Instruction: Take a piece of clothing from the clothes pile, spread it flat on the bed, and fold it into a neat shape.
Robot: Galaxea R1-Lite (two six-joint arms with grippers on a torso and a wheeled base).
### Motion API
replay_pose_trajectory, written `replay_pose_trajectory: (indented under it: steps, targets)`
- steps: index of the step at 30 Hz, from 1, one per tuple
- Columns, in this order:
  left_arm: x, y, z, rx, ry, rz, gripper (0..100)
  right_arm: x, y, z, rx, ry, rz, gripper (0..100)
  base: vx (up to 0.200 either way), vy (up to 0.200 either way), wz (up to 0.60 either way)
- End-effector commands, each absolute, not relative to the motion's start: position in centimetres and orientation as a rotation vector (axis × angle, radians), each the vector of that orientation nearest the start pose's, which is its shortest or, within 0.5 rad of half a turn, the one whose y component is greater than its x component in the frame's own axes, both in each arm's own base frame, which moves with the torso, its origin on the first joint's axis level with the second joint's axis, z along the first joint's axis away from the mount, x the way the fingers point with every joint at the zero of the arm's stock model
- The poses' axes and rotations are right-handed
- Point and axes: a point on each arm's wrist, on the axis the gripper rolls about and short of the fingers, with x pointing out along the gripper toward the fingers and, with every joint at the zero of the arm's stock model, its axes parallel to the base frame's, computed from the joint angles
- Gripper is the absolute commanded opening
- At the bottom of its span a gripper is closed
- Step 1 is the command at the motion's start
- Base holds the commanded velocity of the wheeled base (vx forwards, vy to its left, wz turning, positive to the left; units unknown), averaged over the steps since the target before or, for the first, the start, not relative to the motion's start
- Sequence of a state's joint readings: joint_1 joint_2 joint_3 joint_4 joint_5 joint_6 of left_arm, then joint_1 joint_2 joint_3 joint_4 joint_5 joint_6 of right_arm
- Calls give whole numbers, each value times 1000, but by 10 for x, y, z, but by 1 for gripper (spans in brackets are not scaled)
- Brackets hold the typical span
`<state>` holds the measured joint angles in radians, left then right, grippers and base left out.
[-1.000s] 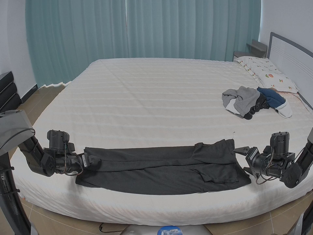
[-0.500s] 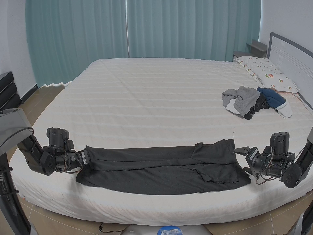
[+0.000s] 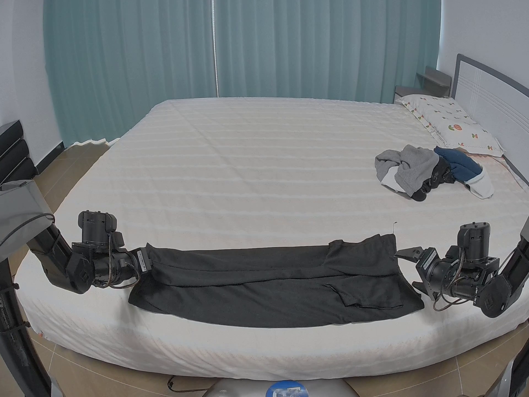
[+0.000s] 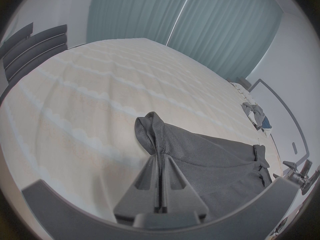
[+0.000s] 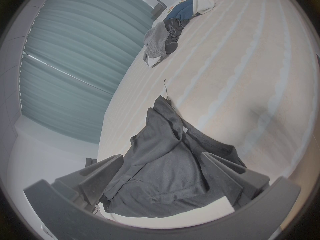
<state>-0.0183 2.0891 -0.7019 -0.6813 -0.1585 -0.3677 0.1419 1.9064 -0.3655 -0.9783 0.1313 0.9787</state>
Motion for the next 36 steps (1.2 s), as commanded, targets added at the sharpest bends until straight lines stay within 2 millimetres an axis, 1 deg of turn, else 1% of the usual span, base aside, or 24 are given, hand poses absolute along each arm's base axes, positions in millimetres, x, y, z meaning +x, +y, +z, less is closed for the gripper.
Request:
replay_pose_trajectory:
  steps: [1,6,8,9,11,13,15,18,19,20,22,24,28,29,31,36]
  targets:
    - [335,-10,39,-405,715,-39,0,263,41,57,942,645,-28,100,0,0,0]
    - [335,-12,39,-412,716,-41,0,263,41,57,941,646,-29,100,0,0,0]
    - [339,-18,44,-461,699,-40,0,263,41,57,941,647,-27,100,0,0,0]
    - [339,-18,44,-461,699,-40,0,263,41,57,941,647,-27,100,0,0,0]
    - [342,-26,54,-541,675,-27,0,263,41,57,941,645,-26,100,0,0,0]
    - [342,-28,55,-557,673,-28,0,263,41,57,941,647,-27,100,0,0,0]
    - [340,-31,59,-556,669,-38,0,263,41,57,941,647,-27,100,0,-200,0]
    - [340,-31,59,-556,669,-38,0,263,41,57,941,647,-27,100,0,-200,0]
    - [335,-35,67,-557,655,-54,0,263,41,58,941,642,-26,100,0,-200,0]
    - [332,-40,71,-559,652,-67,0,263,41,59,938,634,-26,100,0,-200,0]
    - [328,-46,75,-563,648,-70,0,262,40,62,942,626,-22,100,0,-200,0]
    - [327,-49,78,-562,639,-65,0,261,40,64,944,623,-17,100,0,-200,0]
    - [327,-57,95,-540,628,-40,0,261,40,64,944,622,-17,100,0,-200,0]
    - [325,-62,102,-525,646,-29,0,261,41,63,943,625,-17,100,0,-200,0]
    - [322,-69,108,-507,662,-21,0,261,41,63,942,626,-15,100,0,-200,0]
    - [323,-87,120,-467,658,-7,0,260,41,64,943,622,-15,100,0,-200,0]
